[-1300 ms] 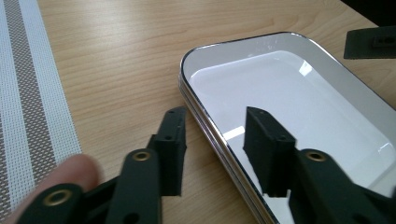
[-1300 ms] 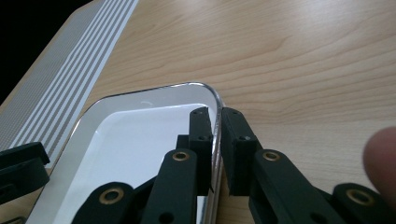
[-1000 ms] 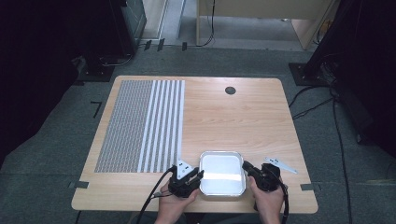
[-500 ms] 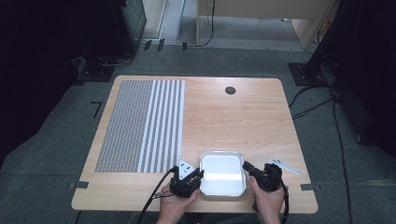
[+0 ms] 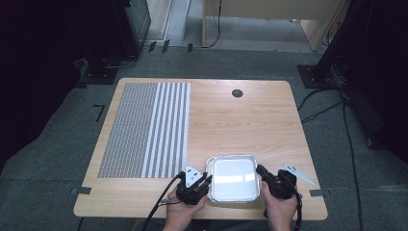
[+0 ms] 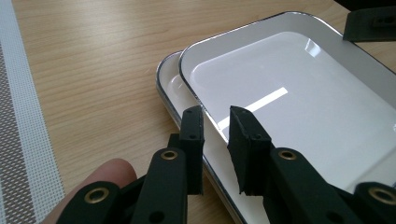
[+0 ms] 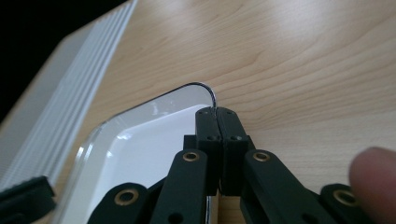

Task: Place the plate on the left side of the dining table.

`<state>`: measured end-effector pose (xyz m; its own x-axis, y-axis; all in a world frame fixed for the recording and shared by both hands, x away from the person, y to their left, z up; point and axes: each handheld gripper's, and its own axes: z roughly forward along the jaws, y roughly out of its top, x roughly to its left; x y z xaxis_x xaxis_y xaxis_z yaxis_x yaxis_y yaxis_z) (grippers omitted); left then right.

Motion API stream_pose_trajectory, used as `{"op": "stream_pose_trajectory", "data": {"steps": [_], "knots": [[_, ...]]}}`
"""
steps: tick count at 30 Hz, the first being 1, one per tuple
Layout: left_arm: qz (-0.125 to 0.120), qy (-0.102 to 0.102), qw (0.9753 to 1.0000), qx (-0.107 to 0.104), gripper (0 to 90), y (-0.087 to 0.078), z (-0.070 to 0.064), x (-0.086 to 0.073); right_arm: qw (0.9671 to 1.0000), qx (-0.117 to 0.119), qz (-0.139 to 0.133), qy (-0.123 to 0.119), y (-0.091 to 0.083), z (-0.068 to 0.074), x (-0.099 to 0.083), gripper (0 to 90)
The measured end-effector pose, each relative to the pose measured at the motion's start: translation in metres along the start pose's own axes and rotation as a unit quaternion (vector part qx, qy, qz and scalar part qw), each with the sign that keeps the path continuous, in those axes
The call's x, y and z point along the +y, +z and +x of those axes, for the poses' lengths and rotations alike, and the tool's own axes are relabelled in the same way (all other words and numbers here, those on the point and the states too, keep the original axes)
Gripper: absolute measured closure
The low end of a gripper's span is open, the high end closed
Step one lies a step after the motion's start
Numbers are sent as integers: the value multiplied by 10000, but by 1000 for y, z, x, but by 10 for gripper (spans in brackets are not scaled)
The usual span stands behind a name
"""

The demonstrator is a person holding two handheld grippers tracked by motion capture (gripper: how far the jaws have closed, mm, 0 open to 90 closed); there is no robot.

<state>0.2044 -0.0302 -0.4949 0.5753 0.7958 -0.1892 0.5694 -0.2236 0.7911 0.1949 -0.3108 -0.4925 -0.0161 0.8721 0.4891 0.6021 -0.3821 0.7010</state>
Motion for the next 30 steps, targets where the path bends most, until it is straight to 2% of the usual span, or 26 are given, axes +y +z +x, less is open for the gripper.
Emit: {"op": "stream_pose_trajectory", "data": {"steps": [1, 3, 6, 7, 8, 10, 12, 17, 20, 24, 25, 28, 30], "knots": [[0, 10, 10000, -19, 763, 0, 0, 0, 9999, -86, 5, -141, 0, 3, 0, 897], [24, 21, 10000, -49, 766, 1, -1, -1, 9990, -228, -14, -374, 0, 9, -1, 836], [58, 38, 9999, -81, 766, 3, -2, -1, 9976, -402, 103, -554, 6, 13, -6, 759], [65, 32, 9999, -82, 765, 3, -2, -2, 9971, -474, 188, -562, 9, 13, -7, 781], [73, 30, 9999, -85, 764, 3, -2, -2, 9969, -530, 254, -523, 11, 12, -8, 811], [96, 23, 9999, -100, 764, 4, -2, -2, 9983, -447, 215, -292, 11, 9, -8, 863], [91, 64, 9999, -124, 768, 3, -2, -2, 9979, -611, 66, -186, 7, 9, -7, 883], [9, 11, 9996, -296, 763, -1, -3, 0, 9982, -539, -56, 239, 0, 4, -6, 898], [-45, -25, 9994, -331, 754, -3, -2, 2, 9981, -550, -121, 268, -3, 6, -5, 898], [-237, -244, 9977, -590, 686, -9, 4, 7, 9977, -594, -117, 292, -3, 8, -2, 898], [-399, -337, 9966, -631, 657, -15, 7, 11, 9975, -602, -121, 360, -3, 8, -1, 898], [-479, -429, 9957, -669, 644, -19, 10, 14, 9975, -555, -122, 411, -3, 10, 2, 898], [-449, -403, 9962, -627, 640, -19, 12, 17, 9978, -505, -127, 400, -1, 15, 3, 898]]}}
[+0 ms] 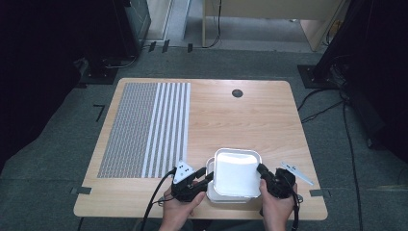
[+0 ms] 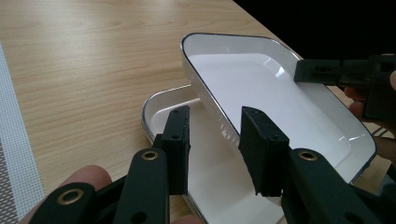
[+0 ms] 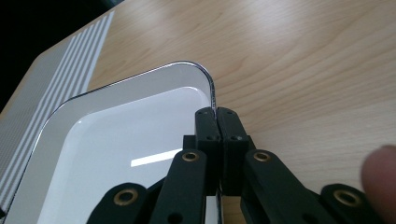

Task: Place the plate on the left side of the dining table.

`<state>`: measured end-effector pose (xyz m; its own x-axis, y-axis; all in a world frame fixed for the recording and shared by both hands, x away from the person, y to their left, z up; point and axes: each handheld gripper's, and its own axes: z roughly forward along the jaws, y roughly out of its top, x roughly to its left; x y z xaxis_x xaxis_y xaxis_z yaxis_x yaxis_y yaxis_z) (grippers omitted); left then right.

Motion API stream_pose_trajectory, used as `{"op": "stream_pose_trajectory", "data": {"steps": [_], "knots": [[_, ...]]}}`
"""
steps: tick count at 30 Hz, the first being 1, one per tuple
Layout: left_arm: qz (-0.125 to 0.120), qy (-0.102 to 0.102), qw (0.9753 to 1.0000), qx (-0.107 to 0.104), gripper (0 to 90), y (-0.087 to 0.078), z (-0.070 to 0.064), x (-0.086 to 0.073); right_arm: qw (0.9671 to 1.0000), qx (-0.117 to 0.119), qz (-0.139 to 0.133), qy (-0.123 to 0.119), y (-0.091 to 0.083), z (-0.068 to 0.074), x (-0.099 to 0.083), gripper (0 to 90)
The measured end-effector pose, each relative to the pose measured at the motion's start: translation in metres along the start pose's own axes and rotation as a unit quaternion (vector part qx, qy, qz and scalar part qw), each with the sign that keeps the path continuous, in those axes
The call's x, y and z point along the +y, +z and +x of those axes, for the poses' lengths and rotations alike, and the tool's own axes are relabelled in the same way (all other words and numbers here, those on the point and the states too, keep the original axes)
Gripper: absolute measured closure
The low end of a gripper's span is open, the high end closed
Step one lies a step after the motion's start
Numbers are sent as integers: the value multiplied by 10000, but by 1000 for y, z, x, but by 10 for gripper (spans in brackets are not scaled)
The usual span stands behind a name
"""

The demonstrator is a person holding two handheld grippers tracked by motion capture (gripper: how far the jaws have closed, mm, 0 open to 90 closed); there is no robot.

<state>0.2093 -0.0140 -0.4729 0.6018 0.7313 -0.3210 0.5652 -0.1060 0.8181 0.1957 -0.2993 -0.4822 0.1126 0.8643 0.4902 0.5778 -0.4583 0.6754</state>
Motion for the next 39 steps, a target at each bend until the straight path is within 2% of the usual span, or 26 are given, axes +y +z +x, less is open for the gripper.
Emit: {"op": "stream_pose_trajectory", "data": {"steps": [2, 6, 7, 8, 9, 12, 20, 24, 25, 26, 28, 34, 35, 36, 39], "knots": [[34, -37, 10000, 52, 645, -1, 3, 2, 10000, -3, 17, -75, 2, 8, 0, 897], [97, 79, 9996, 255, 718, -4, 6, 4, 9999, 82, 63, -111, 8, 24, -2, 897], [128, 170, 9992, 337, 780, -6, 8, 7, 9999, 98, 75, -113, 12, 30, -3, 897], [128, 170, 9992, 337, 799, -6, 8, 7, 9999, 98, 75, -113, 12, 30, -3, 897], [114, 214, 9988, 423, 799, -8, 10, 8, 9999, 102, 84, -104, 13, 33, -3, 897], [82, 204, 9982, 557, 840, -13, 19, 14, 9998, 116, 86, -126, 19, 45, -1, 895], [-66, -24, 9976, 687, 862, -28, 45, 28, 9994, 200, 66, -265, 33, 80, 7, 893], [-169, -155, 9968, 765, 866, -37, 60, 35, 9991, 254, 95, -334, 42, 96, 11, 894], [-180, -170, 9966, 786, 868, -39, 63, 36, 9989, 292, 114, -344, 48, 105, 12, 894], [-193, -182, 9964, 802, 868, -40, 66, 37, 9989, 292, 114, -344, 48, 105, 12, 894], [-246, -263, 9955, 871, 870, -47, 75, 41, 9987, 324, 135, -377, 53, 114, 13, 895], [-354, -331, 9930, 1074, 877, -62, 95, 50, 9979, 468, 249, -383, 71, 140, 14, 897], [-352, -326, 9928, 1100, 878, -64, 99, 51, 9975, 502, 254, -424, 77, 149, 13, 897], [-342, -319, 9925, 1126, 878, -66, 102, 51, 9975, 502, 254, -424, 77, 149, 13, 897], [-348, -345, 9918, 1176, 878, -73, 116, 52, 9971, 553, 287, -444, 86, 161, 12, 897]]}}
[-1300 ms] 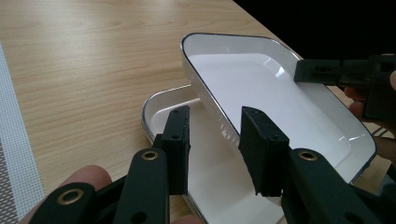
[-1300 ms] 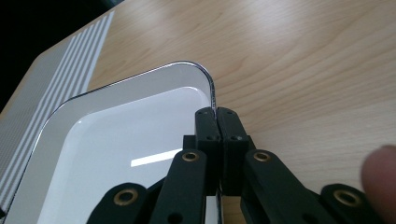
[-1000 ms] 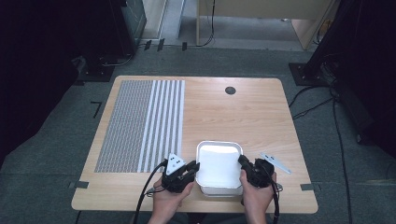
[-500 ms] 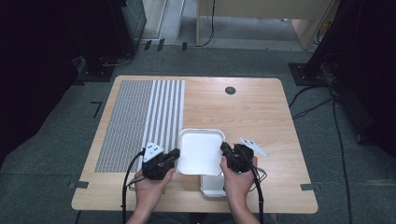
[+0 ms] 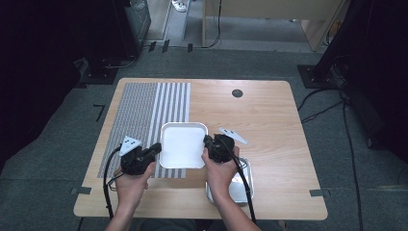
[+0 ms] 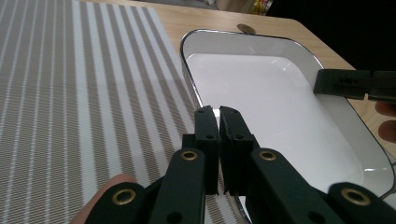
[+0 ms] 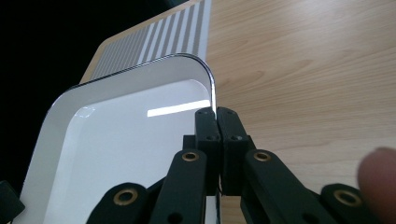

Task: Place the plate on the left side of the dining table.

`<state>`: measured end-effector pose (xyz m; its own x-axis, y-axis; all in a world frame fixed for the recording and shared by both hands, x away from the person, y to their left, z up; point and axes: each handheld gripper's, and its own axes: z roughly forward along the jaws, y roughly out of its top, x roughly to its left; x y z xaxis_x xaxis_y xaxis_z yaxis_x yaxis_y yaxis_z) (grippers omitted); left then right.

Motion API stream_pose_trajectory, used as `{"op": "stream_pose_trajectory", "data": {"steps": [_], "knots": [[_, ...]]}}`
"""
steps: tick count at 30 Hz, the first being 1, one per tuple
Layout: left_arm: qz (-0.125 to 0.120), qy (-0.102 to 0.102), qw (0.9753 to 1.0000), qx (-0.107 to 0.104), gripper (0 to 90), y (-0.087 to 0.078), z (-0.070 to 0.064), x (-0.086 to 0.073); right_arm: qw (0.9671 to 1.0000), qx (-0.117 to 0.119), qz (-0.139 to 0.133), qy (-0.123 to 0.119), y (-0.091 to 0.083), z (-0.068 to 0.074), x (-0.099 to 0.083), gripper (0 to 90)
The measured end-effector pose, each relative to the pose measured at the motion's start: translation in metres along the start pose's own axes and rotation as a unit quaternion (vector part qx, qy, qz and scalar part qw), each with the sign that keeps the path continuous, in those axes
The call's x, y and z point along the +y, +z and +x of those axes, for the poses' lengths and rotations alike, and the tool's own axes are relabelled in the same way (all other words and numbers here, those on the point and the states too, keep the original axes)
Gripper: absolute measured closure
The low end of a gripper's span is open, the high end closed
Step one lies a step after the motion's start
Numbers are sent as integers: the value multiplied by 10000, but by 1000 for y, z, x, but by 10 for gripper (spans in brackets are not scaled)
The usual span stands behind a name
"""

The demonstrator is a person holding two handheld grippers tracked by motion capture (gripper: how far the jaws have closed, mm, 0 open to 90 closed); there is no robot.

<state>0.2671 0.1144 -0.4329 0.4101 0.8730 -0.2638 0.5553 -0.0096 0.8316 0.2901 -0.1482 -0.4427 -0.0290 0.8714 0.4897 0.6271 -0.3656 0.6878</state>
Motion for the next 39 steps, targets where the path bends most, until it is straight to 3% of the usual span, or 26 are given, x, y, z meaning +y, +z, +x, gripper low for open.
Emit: {"op": "stream_pose_trajectory", "data": {"steps": [4, 18, 28, 39], "knots": [[19, -49, 9999, 88, 881, -2, 18, 2, 9999, 34, 118, -28, 19, 20, -2, 898], [25, -151, 9988, 474, 889, 5, 75, 19, 9994, 105, 321, -33, 72, 62, 5, 895], [134, -282, 9976, 614, 894, 21, 108, 34, 9989, 16, 470, 33, 105, 76, 9, 898], [295, -613, 9949, 746, 900, 52, 144, 40, 9980, -127, 608, 141, 152, 84, 9, 899]]}}
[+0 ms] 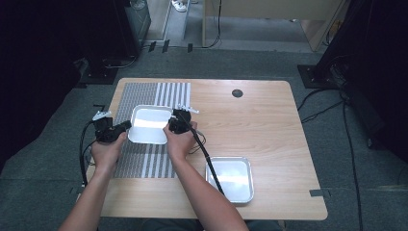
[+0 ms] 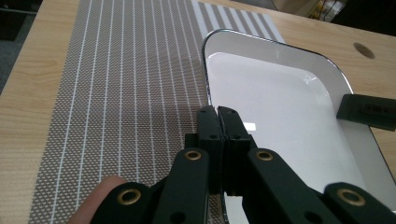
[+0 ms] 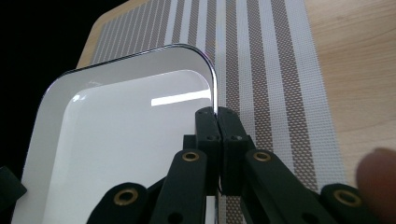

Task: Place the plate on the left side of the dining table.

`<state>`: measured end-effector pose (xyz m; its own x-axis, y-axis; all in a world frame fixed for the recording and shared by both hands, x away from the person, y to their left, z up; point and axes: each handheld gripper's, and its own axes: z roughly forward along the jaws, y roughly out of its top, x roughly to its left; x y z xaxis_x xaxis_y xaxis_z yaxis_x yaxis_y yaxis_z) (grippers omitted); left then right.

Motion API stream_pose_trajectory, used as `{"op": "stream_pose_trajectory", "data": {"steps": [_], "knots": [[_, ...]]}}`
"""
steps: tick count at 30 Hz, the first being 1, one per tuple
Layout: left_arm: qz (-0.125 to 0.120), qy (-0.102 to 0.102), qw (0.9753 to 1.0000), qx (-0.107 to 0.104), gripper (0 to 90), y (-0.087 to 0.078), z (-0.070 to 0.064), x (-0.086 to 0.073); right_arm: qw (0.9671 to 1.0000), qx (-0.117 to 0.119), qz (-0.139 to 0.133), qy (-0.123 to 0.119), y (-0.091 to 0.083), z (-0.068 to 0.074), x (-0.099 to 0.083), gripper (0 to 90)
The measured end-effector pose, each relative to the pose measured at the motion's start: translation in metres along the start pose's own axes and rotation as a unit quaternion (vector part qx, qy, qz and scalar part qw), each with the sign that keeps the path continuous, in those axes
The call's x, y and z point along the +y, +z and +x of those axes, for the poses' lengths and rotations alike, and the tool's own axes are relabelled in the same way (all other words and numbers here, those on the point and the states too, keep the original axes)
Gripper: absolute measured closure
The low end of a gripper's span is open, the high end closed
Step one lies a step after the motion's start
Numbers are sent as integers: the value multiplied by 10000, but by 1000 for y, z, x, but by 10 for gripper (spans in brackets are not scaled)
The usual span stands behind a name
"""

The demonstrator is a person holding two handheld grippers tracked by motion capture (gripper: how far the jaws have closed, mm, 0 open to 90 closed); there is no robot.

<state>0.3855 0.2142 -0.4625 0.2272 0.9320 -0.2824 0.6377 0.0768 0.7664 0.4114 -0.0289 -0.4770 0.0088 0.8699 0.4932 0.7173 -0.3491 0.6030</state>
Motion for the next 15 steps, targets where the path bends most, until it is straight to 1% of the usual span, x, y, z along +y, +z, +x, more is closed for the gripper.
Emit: {"op": "stream_pose_trajectory", "data": {"steps": [1, 3, 7, 9, 12, 15], "knots": [[5, -14, 10000, 19, 900, 3, 2, 1, 10000, -9, 12, 12, 5, 0, 0, 899], [-5, -114, 9999, 31, 900, 8, 7, 1, 10000, -28, 23, 12, 12, 1, 2, 899], [98, -205, 9997, 112, 900, 20, 16, 4, 9999, -128, 40, -73, 24, 6, 4, 899], [125, -241, 9995, 150, 900, 26, 18, 6, 9997, -201, 126, 7, 34, 7, 5, 899], [149, -315, 9993, 166, 900, 33, 22, 7, 9996, -239, 164, 67, 38, 7, 6, 898], [207, -289, 9990, 264, 900, 40, 23, 7, 9994, -296, 198, 44, 44, 8, 8, 897]]}}
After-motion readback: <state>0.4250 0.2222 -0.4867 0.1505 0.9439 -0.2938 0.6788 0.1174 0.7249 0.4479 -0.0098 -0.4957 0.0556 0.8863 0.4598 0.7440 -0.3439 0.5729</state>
